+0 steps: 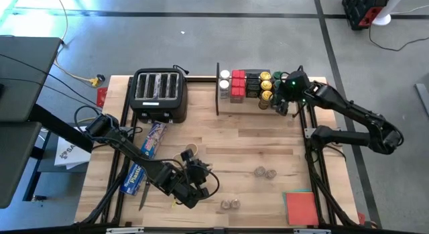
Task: Shelf spices
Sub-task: Put the green seasoning bottle on the shelf aligned with the other green seasoning bottle
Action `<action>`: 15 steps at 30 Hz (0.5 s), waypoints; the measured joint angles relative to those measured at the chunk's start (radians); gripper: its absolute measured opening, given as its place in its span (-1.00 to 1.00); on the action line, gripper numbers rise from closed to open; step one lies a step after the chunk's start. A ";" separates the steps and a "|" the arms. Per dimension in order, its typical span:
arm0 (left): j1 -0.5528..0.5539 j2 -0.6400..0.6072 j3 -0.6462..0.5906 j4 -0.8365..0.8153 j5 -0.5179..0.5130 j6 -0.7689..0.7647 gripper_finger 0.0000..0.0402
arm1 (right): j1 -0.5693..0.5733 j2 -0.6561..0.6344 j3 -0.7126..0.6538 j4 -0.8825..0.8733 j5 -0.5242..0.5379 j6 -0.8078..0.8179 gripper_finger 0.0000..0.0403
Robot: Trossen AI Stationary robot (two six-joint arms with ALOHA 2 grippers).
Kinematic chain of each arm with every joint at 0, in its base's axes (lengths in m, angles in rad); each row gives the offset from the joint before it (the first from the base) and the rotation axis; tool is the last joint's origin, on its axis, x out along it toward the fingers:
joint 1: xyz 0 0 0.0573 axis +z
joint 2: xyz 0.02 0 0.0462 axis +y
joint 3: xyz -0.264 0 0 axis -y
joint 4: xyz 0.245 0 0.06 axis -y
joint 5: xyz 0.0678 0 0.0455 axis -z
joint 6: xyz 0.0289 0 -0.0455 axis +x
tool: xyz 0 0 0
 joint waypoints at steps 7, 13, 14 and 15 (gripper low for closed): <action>0.000 0.000 0.000 0.000 0.000 -0.001 -0.63 | 0.033 -0.002 0.075 -0.087 0.061 0.015 0.34; 0.000 0.000 0.000 0.009 0.000 0.000 -0.63 | 0.108 -0.003 0.166 -0.212 0.143 0.142 0.34; 0.000 0.000 0.000 0.009 0.000 0.000 -0.63 | 0.129 -0.003 0.173 -0.241 0.150 0.172 0.34; 0.000 0.000 0.000 0.009 0.000 0.000 -0.63 | 0.149 -0.003 0.178 -0.278 0.151 0.208 0.34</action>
